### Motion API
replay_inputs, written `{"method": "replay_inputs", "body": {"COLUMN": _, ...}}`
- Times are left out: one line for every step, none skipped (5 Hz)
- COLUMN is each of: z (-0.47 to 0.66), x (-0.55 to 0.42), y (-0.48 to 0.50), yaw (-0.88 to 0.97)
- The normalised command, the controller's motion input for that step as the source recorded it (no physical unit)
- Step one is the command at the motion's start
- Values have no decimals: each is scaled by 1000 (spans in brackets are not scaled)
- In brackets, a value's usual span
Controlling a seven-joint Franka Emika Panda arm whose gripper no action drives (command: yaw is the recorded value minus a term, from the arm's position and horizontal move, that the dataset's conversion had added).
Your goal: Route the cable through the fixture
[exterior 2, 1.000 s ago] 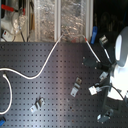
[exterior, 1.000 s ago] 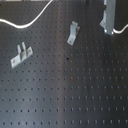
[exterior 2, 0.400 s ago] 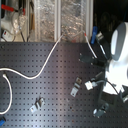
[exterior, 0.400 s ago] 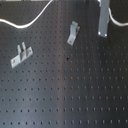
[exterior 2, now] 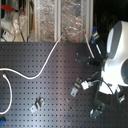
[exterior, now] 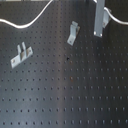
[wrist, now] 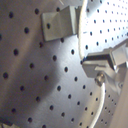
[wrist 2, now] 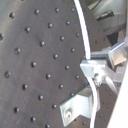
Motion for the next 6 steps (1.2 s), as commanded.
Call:
{"method": "replay_inputs", "body": {"z": 24, "x": 129, "y": 443, "yaw": -203}}
{"method": "replay_inputs", "body": {"z": 146, "x": 410, "y": 259, "yaw": -166}}
{"method": "replay_inputs", "body": {"z": 72, "x": 324, "y": 58, "yaw": -89}}
{"method": "replay_inputs", "body": {"z": 1, "x": 99, "y": 30, "yaw": -11}}
{"method": "replay_inputs", "body": {"z": 21, "x": -108, "y": 57, "yaw": 0}}
{"method": "replay_inputs", "body": {"z": 148, "x": -132, "y": -121, "yaw": 26}}
